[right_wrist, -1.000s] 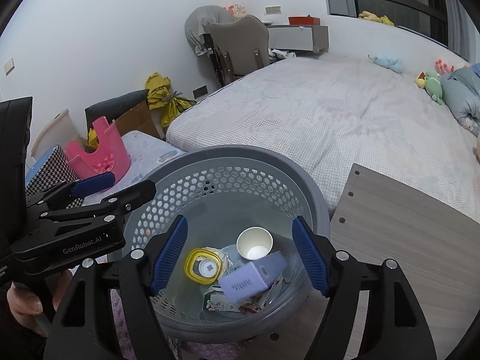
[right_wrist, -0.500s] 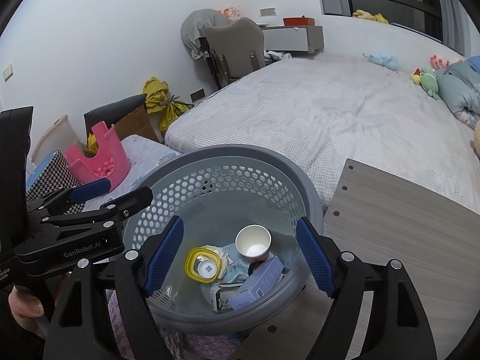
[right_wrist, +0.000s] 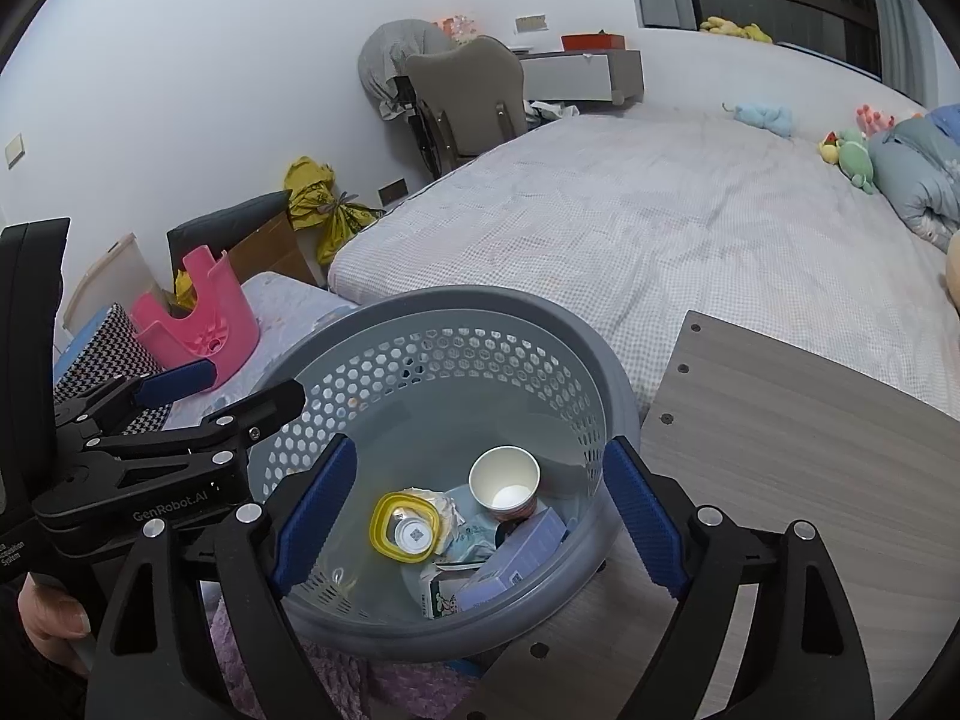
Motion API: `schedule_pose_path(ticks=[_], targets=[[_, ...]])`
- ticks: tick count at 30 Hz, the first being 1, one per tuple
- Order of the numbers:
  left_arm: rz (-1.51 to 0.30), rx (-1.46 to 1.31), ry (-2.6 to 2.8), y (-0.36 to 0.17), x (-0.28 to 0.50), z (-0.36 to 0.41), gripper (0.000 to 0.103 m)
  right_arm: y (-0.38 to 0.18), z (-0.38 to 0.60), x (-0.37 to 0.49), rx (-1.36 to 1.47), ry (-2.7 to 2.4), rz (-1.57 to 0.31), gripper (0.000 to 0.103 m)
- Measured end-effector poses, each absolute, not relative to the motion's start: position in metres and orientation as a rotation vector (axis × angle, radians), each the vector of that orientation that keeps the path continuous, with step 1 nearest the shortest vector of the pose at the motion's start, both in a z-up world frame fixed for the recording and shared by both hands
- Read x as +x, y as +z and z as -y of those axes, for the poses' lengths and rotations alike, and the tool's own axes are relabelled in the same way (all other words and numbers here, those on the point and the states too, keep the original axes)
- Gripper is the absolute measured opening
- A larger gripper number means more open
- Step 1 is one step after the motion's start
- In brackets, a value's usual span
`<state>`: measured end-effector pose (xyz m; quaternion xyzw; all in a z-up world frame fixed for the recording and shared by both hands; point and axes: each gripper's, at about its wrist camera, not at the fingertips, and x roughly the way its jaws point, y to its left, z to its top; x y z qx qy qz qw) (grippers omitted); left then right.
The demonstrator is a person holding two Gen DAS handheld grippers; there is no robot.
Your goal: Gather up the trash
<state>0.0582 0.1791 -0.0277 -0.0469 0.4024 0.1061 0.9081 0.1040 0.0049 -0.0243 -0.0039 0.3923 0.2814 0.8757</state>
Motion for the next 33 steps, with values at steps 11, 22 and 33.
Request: schedule_pose_path(ticks=[11,22,33], targets=[[-0.848,-0.098,0.213,-0.0289,0.0589,-0.1789,0.084,-0.0244,-0.0006,0.1044,0.01,0.583,-0.814,0.088],[-0.859,-0.096,0.231,-0.0301,0.0598,-0.18,0.084,-0.0243,0.0003,0.1038,0.013,0.583,-0.812,0.088],[-0.864,-0.093,0.232,-0.0322,0.0592,-0.1791,0.084,-0.0236,-0.0001,0.1042,0.014,0.583,-0.813,0.088]])
